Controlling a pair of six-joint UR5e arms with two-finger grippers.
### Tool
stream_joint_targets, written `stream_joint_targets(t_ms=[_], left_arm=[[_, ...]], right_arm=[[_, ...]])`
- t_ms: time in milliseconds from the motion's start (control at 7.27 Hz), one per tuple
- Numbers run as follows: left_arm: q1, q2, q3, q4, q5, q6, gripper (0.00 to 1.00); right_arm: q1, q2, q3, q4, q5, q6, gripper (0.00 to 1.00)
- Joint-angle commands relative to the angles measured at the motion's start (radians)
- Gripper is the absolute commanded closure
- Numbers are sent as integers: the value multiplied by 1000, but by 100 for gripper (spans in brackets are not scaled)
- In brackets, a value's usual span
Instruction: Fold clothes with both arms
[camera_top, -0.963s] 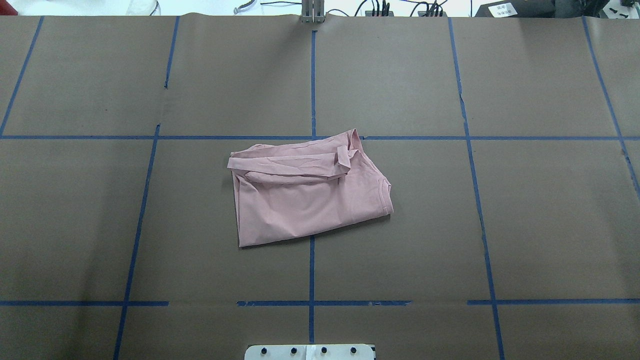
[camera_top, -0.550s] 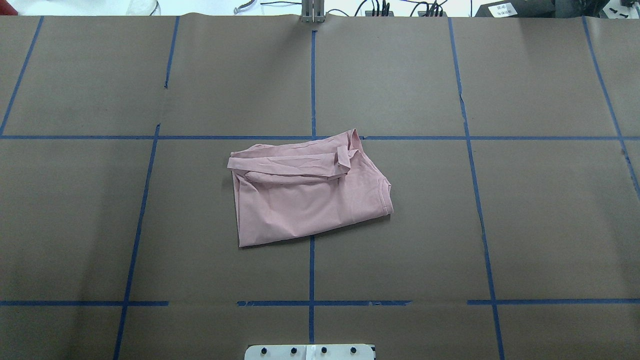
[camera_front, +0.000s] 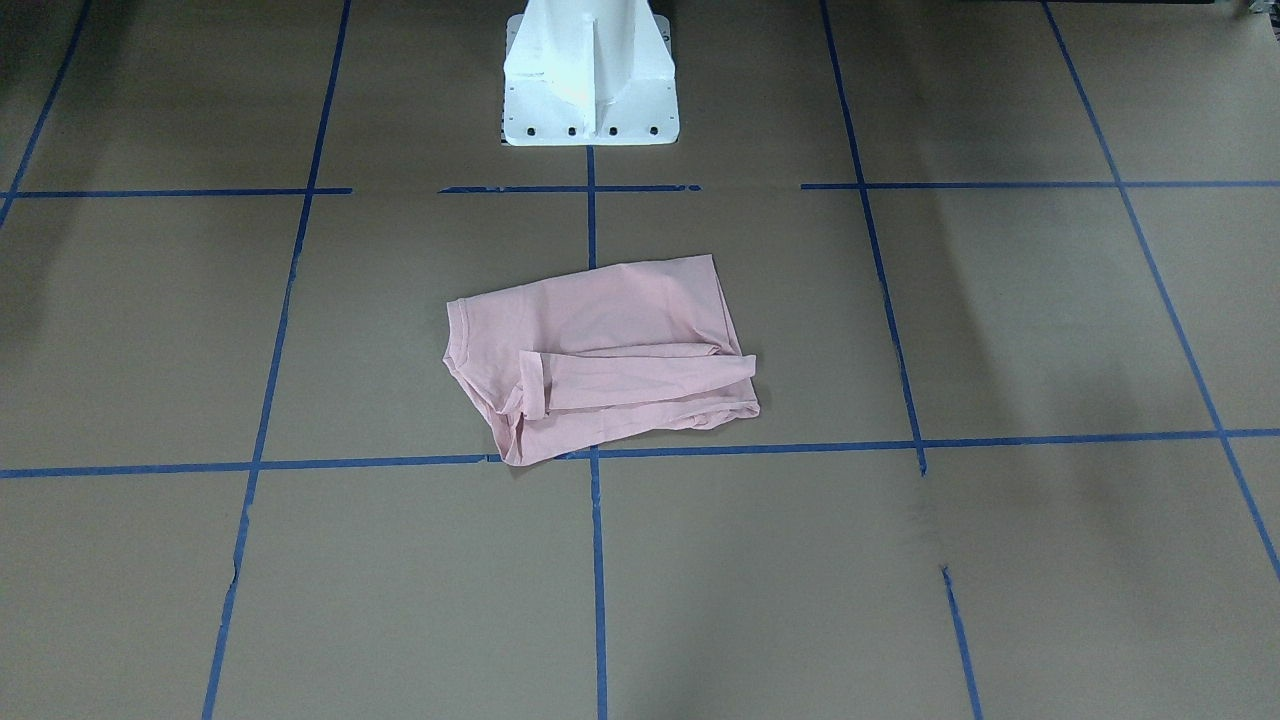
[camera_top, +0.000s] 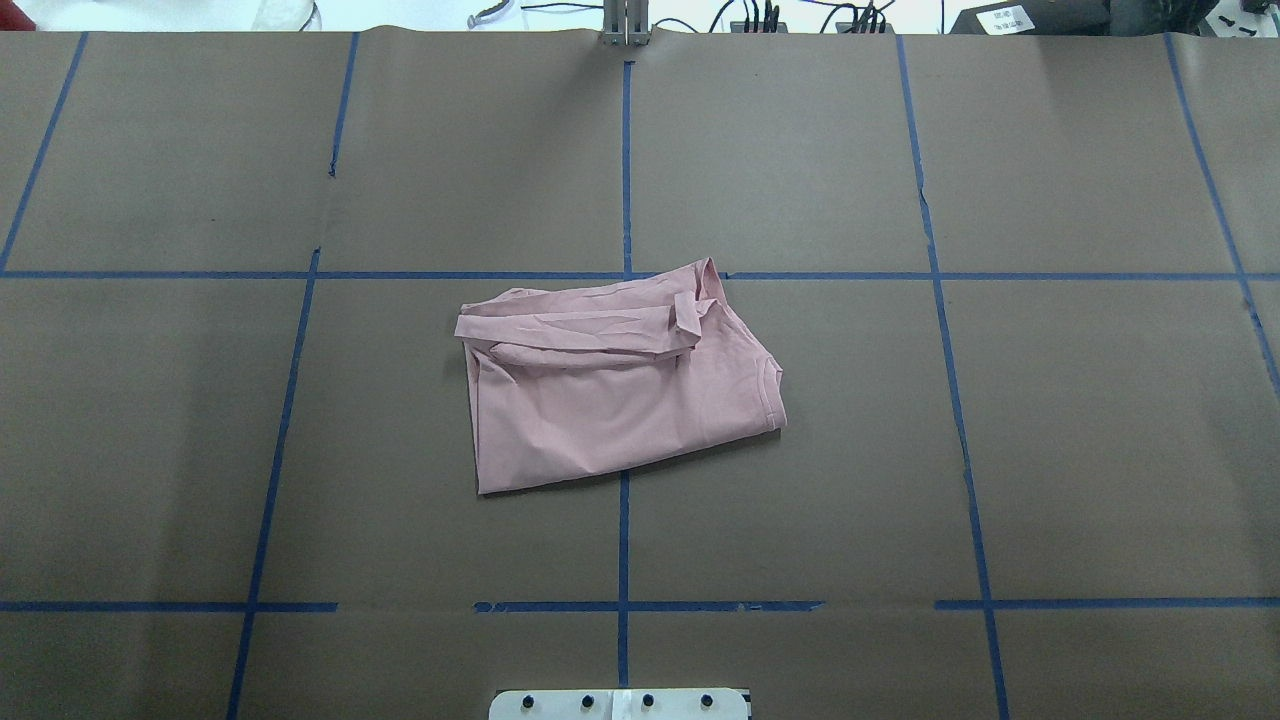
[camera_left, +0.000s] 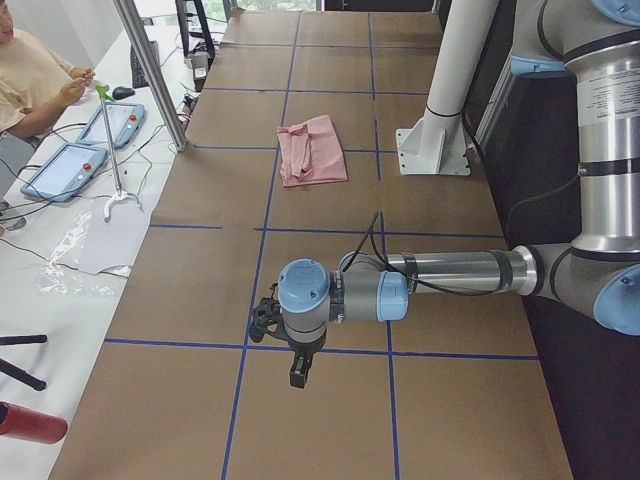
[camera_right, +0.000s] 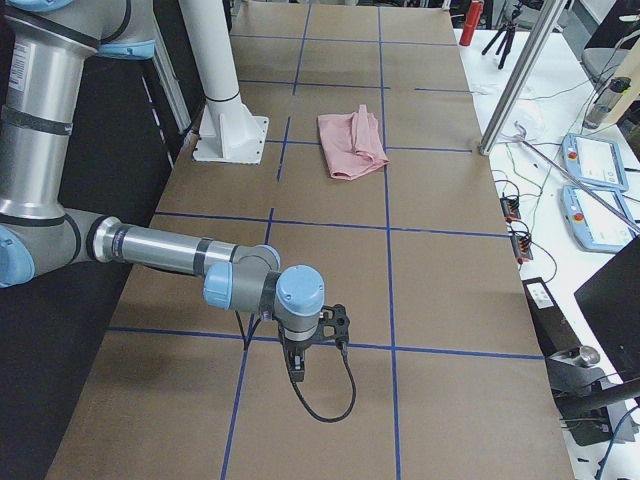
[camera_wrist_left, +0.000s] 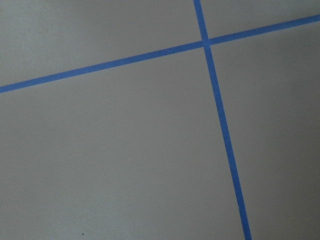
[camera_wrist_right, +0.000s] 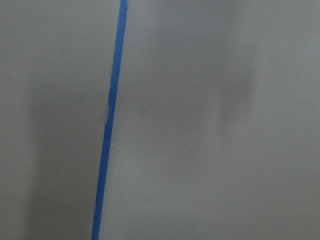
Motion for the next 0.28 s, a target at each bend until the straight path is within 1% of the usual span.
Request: stream_joint_targets(t_ms=[0,138], left_arm=[[0,2,-4,1,4,0,0],[0,2,-4,-1,2,0,0]], right_arm=[[-1,-3,6,0,1,12,0],[-1,-3,1,0,-1,12,0]])
